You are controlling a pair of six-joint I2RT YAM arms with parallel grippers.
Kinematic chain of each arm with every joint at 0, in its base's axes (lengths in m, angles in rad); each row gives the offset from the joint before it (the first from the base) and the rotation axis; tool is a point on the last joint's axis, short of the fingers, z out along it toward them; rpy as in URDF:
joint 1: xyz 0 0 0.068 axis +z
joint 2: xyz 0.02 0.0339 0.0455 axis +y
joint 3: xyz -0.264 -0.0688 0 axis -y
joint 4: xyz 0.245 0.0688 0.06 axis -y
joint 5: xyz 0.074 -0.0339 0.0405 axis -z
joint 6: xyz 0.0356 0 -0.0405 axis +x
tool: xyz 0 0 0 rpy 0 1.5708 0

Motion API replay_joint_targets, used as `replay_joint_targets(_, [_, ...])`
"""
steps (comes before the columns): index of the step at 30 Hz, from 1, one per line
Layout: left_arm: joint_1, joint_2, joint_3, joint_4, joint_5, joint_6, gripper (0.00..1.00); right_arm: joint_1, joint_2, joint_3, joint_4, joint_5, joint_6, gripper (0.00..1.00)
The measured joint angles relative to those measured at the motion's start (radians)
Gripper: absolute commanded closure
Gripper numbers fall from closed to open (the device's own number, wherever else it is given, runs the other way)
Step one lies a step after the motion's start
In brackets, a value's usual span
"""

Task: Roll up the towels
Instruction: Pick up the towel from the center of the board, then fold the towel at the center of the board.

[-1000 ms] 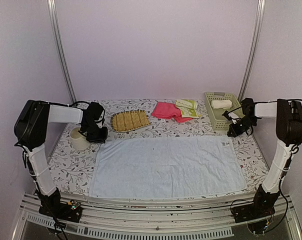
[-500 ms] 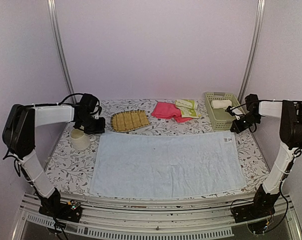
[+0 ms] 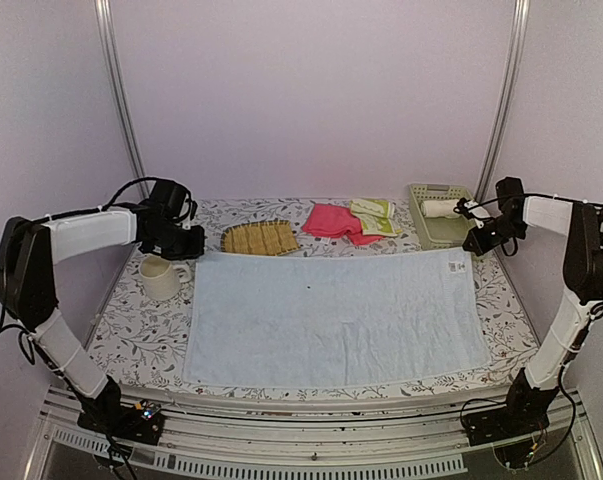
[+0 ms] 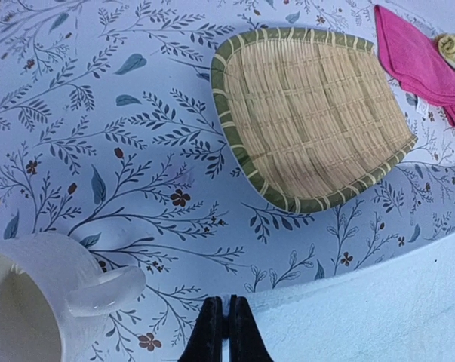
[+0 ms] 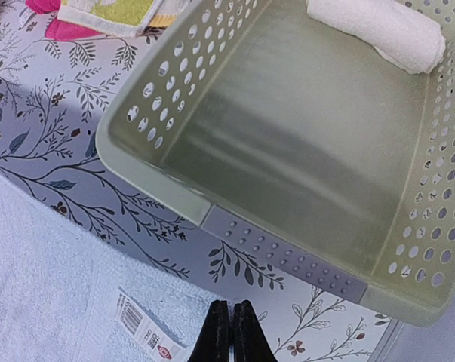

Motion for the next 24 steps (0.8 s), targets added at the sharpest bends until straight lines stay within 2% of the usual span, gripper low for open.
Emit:
replay_joint_targets(12, [0.000, -0.094, -0.041, 0.010, -0.005, 0.002, 1.00, -0.004, -0.008, 0.029, 0.002, -0.053, -0.021, 0.97])
replay_joint_targets(24, [0.000, -0.145, -0.125, 0.002, 0.084, 0.002, 1.00, -0.007, -0.186, -0.159, 0.009, -0.121, -0.062, 0.97])
